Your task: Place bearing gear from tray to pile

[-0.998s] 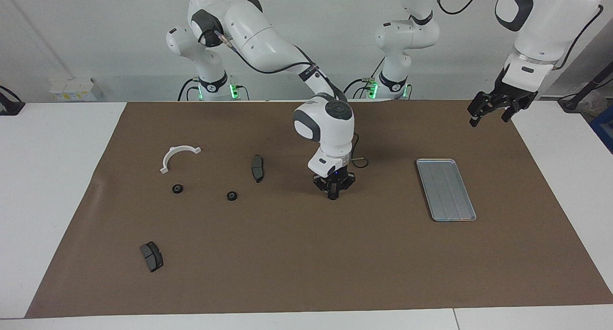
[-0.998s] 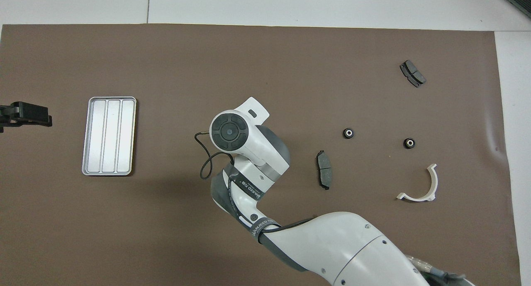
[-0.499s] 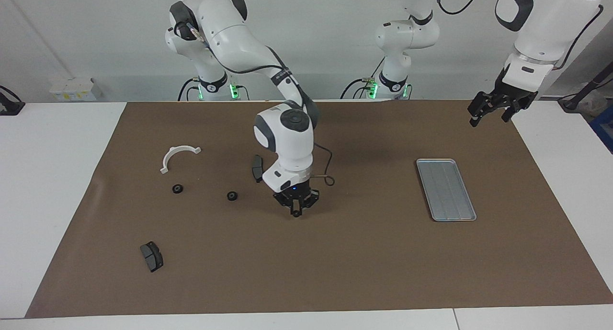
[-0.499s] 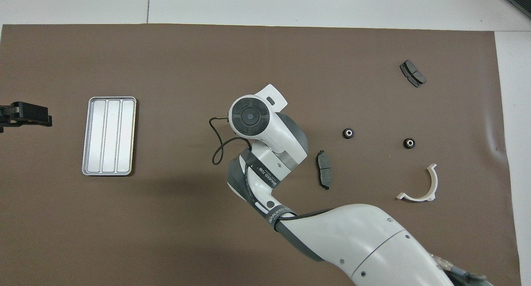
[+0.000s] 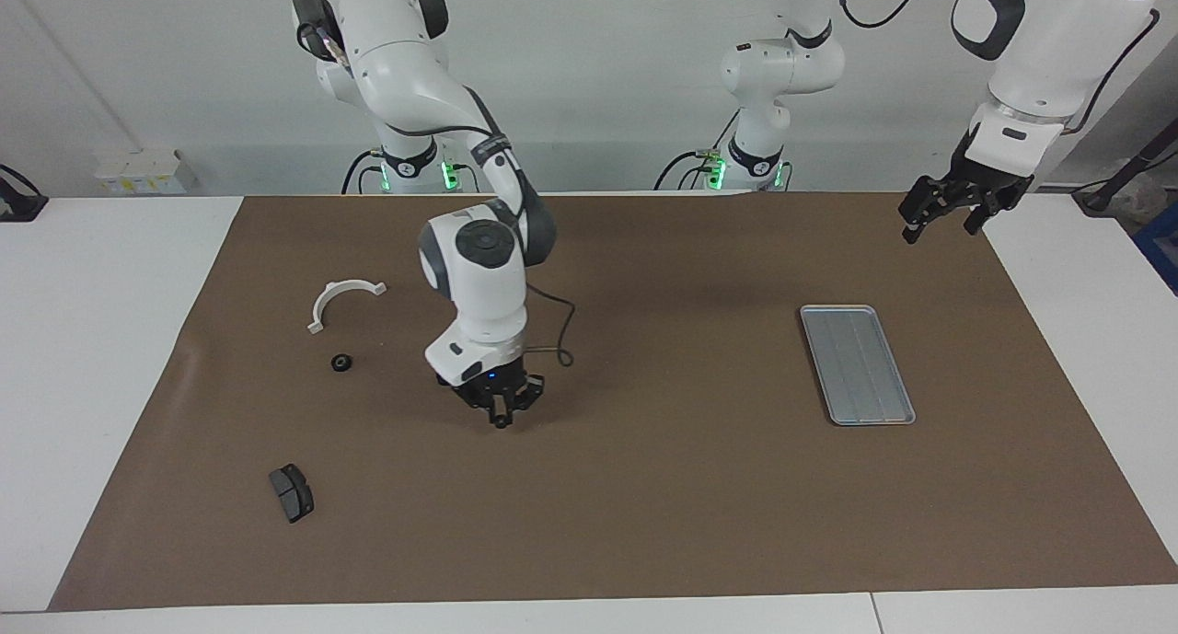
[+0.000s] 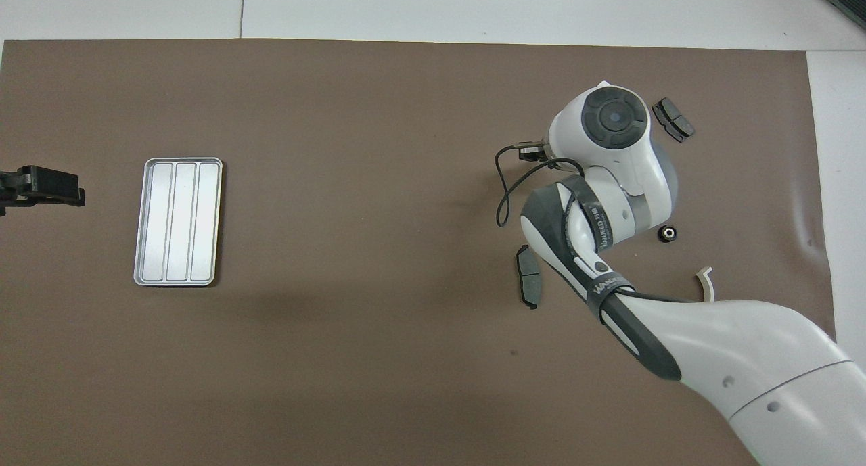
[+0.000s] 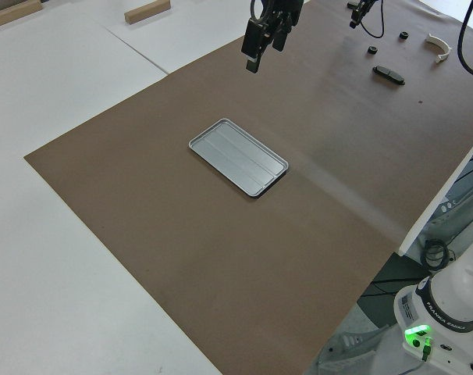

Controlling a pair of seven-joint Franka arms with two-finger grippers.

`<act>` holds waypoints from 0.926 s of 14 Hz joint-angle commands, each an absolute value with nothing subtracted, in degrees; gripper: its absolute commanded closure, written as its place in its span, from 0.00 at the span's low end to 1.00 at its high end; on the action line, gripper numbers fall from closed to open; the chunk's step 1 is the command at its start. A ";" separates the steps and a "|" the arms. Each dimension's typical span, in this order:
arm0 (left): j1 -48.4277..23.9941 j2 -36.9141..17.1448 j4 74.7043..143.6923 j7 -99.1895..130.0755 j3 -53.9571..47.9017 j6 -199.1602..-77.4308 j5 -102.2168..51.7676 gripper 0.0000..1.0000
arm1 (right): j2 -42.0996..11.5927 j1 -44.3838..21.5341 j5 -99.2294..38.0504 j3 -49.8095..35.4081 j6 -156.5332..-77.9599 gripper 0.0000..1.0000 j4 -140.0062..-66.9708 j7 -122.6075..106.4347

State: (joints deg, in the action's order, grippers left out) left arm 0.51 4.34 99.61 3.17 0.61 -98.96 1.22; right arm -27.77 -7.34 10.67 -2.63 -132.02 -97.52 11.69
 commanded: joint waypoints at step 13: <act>0.70 5.27 100.20 2.37 0.62 -99.32 0.62 0.00 | -10.83 -1.06 3.25 -3.69 -121.31 0.00 -98.09 10.10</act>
